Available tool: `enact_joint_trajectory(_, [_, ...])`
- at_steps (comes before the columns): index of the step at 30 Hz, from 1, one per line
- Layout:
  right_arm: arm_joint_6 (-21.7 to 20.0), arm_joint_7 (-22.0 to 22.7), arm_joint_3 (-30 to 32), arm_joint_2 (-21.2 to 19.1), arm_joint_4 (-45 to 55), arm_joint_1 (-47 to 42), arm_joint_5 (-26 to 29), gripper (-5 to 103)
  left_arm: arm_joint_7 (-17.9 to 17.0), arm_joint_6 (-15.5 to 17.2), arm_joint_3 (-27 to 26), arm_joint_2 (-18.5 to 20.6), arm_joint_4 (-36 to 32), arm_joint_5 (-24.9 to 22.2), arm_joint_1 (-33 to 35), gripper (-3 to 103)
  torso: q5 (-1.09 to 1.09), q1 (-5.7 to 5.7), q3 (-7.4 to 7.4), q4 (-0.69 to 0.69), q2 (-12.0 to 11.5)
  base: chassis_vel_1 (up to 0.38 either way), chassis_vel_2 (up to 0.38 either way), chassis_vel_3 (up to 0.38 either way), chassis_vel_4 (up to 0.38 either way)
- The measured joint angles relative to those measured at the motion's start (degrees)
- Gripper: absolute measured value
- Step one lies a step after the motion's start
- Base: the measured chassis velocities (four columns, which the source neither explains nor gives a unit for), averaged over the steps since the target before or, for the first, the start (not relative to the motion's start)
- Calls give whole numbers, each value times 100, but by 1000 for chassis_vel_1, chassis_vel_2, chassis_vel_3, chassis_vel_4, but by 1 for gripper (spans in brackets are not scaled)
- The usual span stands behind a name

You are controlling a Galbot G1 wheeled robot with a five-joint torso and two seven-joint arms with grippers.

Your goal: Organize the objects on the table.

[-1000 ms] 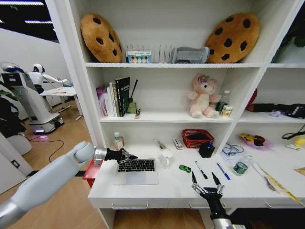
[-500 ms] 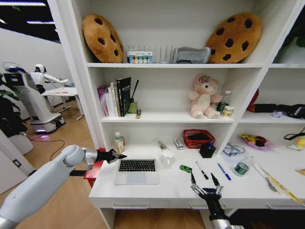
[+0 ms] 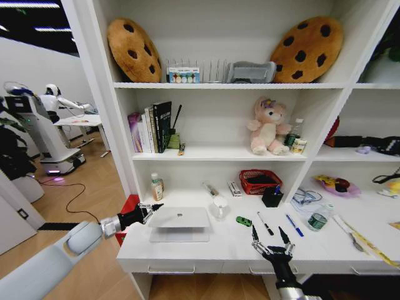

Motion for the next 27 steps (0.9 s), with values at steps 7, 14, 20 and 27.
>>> enact_joint_trajectory(7, [-329,347,-30,-101,77,102,39,100,-2589,1792,-976,-967,-513,-1527,795,3,-1,0,1,0,-1,0,0,0,0])
enact_joint_trajectory(14, [-1032,1079,-34,-199,-1,83,4,100,-1584,1641,-2791,-2254,-942,-1213,2211,30,1,0,1,3,0,0,0,0,0])
enact_joint_trajectory(20, [-1169,1080,-122,-283,-5,144,28,100,-708,1482,-3483,-3184,-1827,-626,3325,52,2,-1,0,1,0,0,0,0,0])
enact_joint_trajectory(27, [-1153,977,-115,-410,-5,94,146,100,-438,1507,-3418,-4030,-2417,-59,3584,74,1,0,0,1,0,0,0,0,0])
